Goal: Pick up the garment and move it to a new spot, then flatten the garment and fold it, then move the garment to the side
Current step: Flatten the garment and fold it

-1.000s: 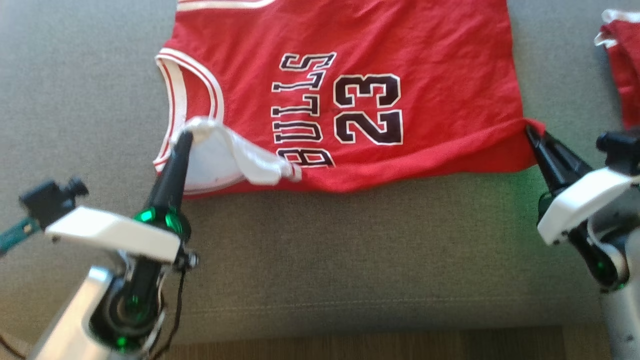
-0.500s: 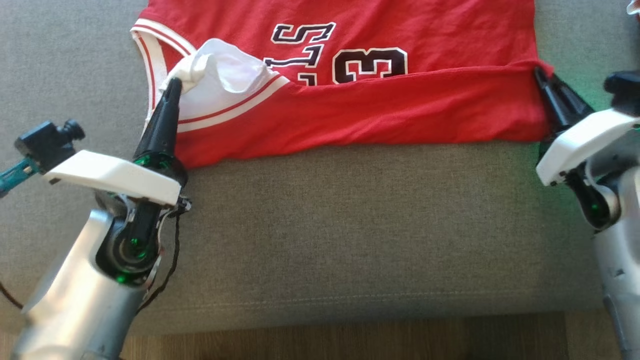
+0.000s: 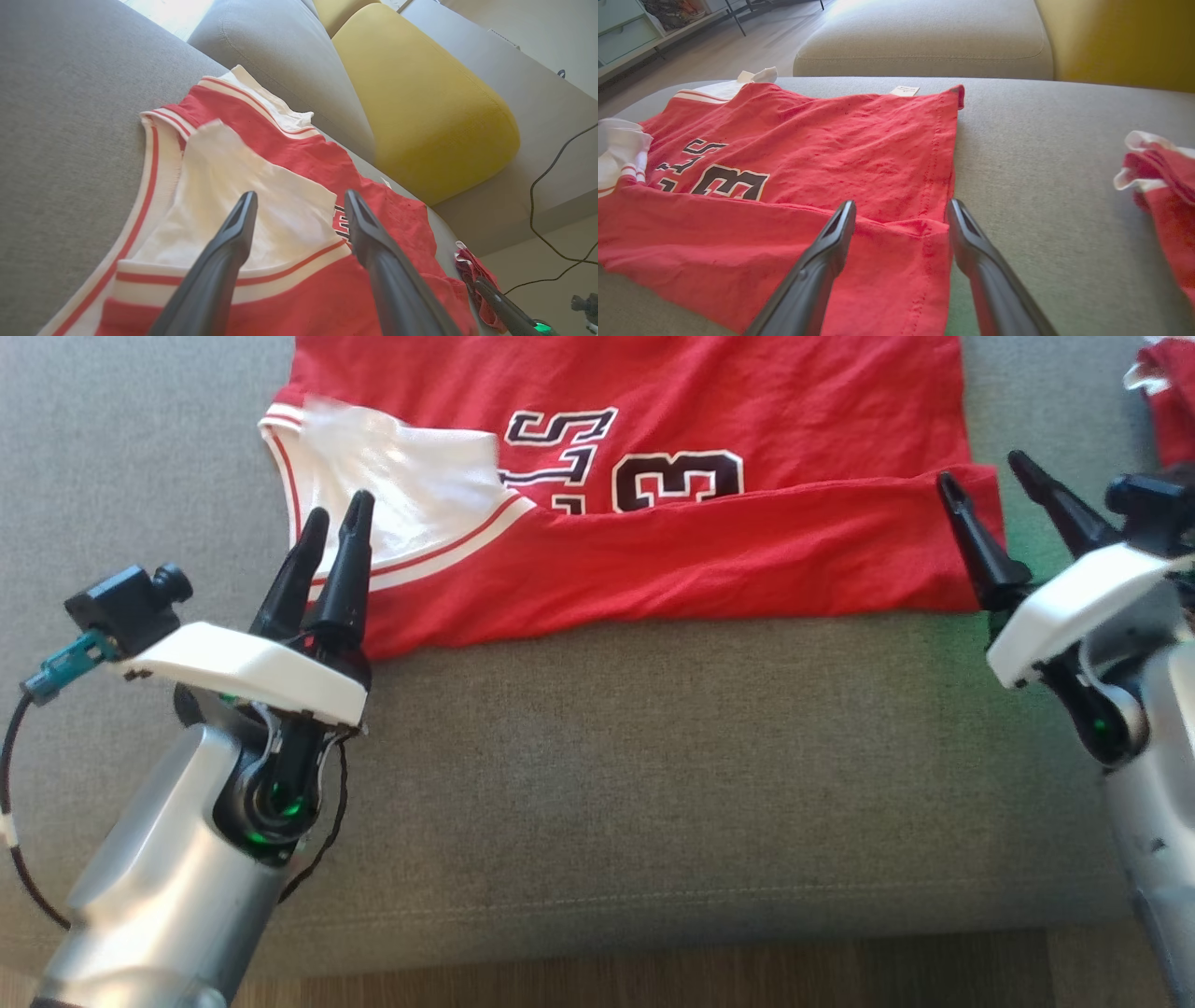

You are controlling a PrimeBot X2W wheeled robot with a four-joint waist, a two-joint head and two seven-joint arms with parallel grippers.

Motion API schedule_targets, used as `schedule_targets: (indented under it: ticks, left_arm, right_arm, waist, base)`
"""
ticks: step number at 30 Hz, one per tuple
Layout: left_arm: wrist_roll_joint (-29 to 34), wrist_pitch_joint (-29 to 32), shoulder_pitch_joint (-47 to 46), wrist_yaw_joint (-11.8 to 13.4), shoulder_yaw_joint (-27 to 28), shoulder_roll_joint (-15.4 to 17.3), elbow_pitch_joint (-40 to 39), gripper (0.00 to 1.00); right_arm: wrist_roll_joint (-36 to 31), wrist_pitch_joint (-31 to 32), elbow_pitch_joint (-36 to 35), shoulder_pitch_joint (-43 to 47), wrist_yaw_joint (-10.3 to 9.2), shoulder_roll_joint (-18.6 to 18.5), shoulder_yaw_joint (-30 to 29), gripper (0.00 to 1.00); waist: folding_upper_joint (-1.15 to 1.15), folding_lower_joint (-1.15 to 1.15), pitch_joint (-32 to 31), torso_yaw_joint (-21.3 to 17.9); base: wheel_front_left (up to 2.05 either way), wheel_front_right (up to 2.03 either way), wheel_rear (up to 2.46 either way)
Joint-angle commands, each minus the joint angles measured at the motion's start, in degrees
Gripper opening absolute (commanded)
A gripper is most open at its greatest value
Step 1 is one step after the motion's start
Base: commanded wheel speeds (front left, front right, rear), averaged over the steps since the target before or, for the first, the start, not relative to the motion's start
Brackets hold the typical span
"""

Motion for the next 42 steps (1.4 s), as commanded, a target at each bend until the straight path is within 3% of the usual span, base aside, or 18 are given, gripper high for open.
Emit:
schedule_targets:
  ticks: [1, 6, 14, 15, 18, 24, 31, 42]
  left_arm:
    - [1.25, -0.89, -0.70, 0.67, 2.22, 1.98, -1.43, 1.00]
    - [5.97, -1.96, 1.26, 3.95, 2.98, 2.88, -3.01, 1.00]
    - [10.70, -2.28, 9.64, 11.16, 1.93, 3.21, -7.32, 1.00]
    - [10.70, -2.28, 9.64, 11.16, 1.93, 3.21, -7.32, 1.00]
    - [12.46, -2.21, 13.02, 15.46, 1.98, 4.95, -7.33, 1.00]
    - [14.16, -1.48, 14.17, 18.78, 1.65, 6.24, -5.32, 1.00]
    - [14.05, -1.05, 13.19, 18.75, 1.36, 5.76, -2.05, 1.00]
    - [15.24, -1.34, 8.40, 15.51, -0.33, 3.13, 3.45, 0.98]
  right_arm:
    - [0.07, -0.14, -2.87, 1.54, -0.02, -1.36, 0.47, 1.00]
    - [-2.56, -0.63, -7.05, 5.91, -0.02, -2.05, -0.99, 1.00]
    - [-5.09, 1.05, -12.91, 12.01, -0.02, 2.85, -2.37, 1.00]
    - [-5.09, 1.05, -12.91, 12.01, -0.02, 2.85, -2.37, 1.00]
    - [-5.63, 0.97, -14.43, 11.90, -0.02, 4.99, -1.61, 1.00]
    - [-5.64, 0.26, -14.08, 11.86, -0.02, 6.52, -1.11, 1.00]
    - [-5.42, -0.12, -12.44, 11.47, -0.02, 7.06, -0.75, 1.00]
    - [-5.35, 1.22, -10.72, 10.53, -0.02, 7.21, -1.77, 1.00]
  waist:
    - [0.00, 0.00, -0.79, -0.30]
    - [0.00, 0.00, -2.42, -0.36]
    - [0.00, 0.00, -3.67, -0.73]
    - [0.00, 0.00, -3.67, -0.73]
    - [0.00, 0.00, -3.17, -1.64]
    - [0.00, 0.00, -3.45, -2.43]
    - [0.00, 0.00, -3.88, -2.83]
    - [0.00, 0.00, -2.22, -1.93]
  base:
    - [0.00, 0.00, 0.00]
    - [0.00, 0.00, 0.00]
    - [0.00, 0.00, 0.00]
    - [0.00, 0.00, 0.00]
    - [0.00, 0.00, 0.00]
    - [0.00, 0.00, 0.00]
    - [0.00, 0.00, 0.00]
    - [0.00, 0.00, 0.00]
